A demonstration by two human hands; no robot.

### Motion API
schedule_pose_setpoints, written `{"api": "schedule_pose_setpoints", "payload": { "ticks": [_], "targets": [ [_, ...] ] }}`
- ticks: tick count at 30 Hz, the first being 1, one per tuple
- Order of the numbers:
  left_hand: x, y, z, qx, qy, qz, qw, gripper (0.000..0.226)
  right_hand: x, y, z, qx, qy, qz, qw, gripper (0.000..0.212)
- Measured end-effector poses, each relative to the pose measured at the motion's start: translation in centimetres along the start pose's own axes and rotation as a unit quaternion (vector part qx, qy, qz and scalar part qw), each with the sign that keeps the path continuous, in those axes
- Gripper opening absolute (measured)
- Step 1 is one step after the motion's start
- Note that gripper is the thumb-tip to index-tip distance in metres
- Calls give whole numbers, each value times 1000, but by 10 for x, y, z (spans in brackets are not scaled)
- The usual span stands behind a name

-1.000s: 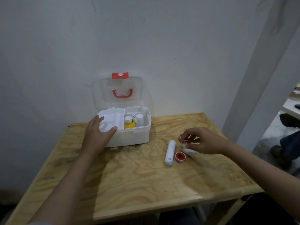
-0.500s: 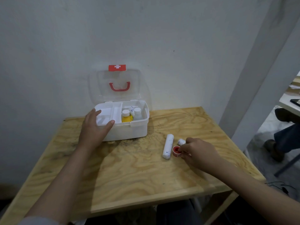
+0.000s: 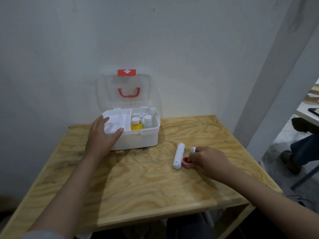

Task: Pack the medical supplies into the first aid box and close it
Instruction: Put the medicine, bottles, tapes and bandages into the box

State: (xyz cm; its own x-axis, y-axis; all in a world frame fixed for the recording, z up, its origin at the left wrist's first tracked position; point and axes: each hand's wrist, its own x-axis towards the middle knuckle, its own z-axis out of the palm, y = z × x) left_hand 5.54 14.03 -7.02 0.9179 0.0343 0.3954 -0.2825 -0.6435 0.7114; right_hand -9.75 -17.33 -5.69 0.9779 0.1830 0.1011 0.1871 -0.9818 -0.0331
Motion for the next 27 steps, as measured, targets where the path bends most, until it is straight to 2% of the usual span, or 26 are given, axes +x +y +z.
{"api": "schedule_pose_setpoints", "payload": {
  "ticks": [6, 15, 21, 27],
  "targets": [
    [0, -1, 1, -3, 1, 0, 1000, 67, 7, 0, -26, 91, 62, 28, 994, 18],
    [0, -2, 5, -13, 4, -12, 1000, 70, 75, -31, -80, 140, 141, -21, 980, 15],
    [0, 1, 7, -4, 9, -29, 1000, 73, 141, -80, -94, 144, 130, -96, 976, 21],
    [-1, -2, 6, -36, 0, -32, 999, 84, 216, -127, -78, 122, 59, -124, 983, 22]
  ]
}}
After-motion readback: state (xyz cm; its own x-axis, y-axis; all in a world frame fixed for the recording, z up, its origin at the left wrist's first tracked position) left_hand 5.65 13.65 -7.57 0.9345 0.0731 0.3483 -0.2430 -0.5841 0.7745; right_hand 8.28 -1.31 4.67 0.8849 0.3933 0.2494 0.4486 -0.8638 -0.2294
